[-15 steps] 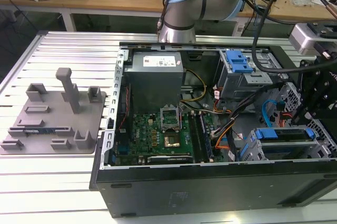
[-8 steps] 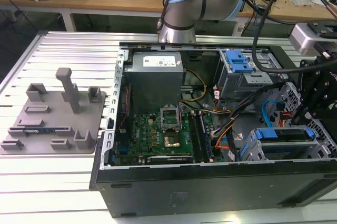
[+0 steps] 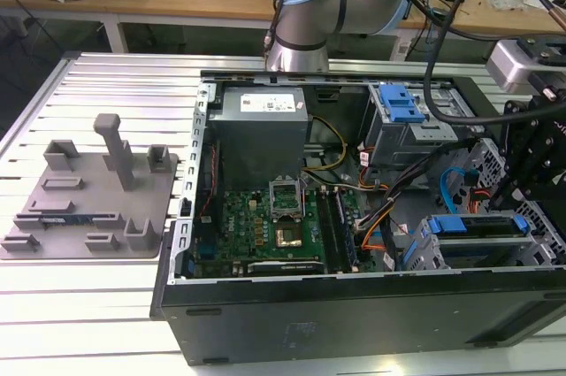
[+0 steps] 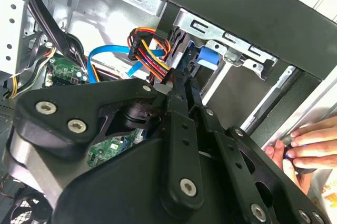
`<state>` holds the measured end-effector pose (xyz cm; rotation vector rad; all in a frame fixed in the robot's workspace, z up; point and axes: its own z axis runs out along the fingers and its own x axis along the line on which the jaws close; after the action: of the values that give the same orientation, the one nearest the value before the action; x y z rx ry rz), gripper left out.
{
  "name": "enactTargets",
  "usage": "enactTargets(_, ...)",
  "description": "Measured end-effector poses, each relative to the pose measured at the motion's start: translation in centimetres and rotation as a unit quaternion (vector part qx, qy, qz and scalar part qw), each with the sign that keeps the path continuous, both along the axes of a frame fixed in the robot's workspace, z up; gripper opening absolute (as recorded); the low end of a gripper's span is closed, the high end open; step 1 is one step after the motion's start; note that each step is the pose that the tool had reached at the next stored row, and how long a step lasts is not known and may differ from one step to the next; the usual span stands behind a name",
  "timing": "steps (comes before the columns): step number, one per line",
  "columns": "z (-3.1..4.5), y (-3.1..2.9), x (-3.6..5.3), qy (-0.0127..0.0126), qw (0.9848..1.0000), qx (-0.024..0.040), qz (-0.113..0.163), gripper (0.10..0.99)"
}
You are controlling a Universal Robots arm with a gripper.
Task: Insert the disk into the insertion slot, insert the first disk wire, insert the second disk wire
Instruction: 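Insert the first disk wire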
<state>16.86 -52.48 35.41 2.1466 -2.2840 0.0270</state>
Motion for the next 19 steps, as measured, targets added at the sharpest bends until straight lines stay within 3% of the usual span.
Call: enactTargets(19,-0.17,-0.69,0.0,0.0,0.9999,-0.0001,-0.011,0.169)
